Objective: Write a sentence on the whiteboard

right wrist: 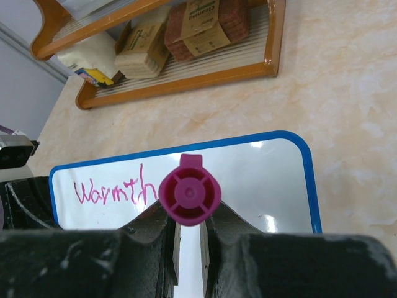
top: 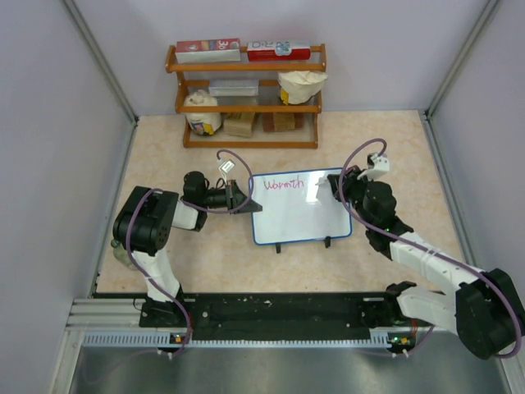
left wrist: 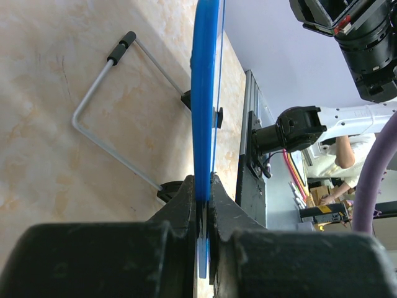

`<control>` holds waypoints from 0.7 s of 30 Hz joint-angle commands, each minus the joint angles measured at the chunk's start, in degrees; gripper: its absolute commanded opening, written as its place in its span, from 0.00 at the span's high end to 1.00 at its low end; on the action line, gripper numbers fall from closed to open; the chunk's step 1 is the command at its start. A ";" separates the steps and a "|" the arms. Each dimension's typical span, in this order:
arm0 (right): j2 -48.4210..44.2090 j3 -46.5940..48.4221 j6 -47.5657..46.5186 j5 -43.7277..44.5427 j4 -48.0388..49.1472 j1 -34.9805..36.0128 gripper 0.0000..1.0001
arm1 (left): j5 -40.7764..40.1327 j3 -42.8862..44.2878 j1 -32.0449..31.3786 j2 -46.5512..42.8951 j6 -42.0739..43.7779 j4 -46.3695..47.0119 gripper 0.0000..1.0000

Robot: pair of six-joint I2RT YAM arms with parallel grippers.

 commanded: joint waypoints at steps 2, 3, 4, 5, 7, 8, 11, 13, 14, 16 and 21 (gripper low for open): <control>-1.04 -0.20 -0.60 0.23 -0.11 -0.49 1.00 | 0.02 0.75 0.08 -0.15 0.13 0.28 1.00; -1.22 0.24 -0.51 0.23 0.06 -0.49 1.00 | -0.07 0.75 0.08 -0.06 0.22 0.20 1.00; -1.40 0.59 -0.42 0.32 0.33 -0.49 1.00 | 0.02 0.84 0.08 -0.06 0.22 0.20 1.00; -1.57 0.86 -0.33 0.41 0.42 -0.49 1.00 | 0.02 0.92 -0.01 -0.15 0.13 0.28 1.00; -2.19 1.65 -0.16 0.23 1.20 -0.49 1.00 | 0.02 0.75 -0.01 -0.24 0.22 0.20 1.00; -2.36 1.91 -0.16 0.06 1.56 -0.49 1.00 | 0.02 0.75 -0.01 -0.15 0.30 0.11 1.00; -2.45 3.23 -0.24 0.23 2.17 -0.49 1.00 | 0.02 0.84 0.08 -0.06 0.30 0.11 1.00; -1.76 4.37 -0.60 0.49 2.26 -0.58 1.00 | 0.02 0.84 0.08 -0.15 0.30 0.11 1.00; -1.40 4.72 -0.86 0.58 2.26 -0.49 1.00 | 0.02 0.75 0.08 -0.24 0.30 0.11 1.00; -0.44 5.69 -1.04 0.67 2.44 -0.49 1.00 | -0.07 0.75 -0.01 -0.15 0.39 0.02 1.00; 1.41 6.75 -1.47 1.02 2.79 -0.58 1.00 | 0.02 0.75 0.08 -0.24 0.30 0.11 1.00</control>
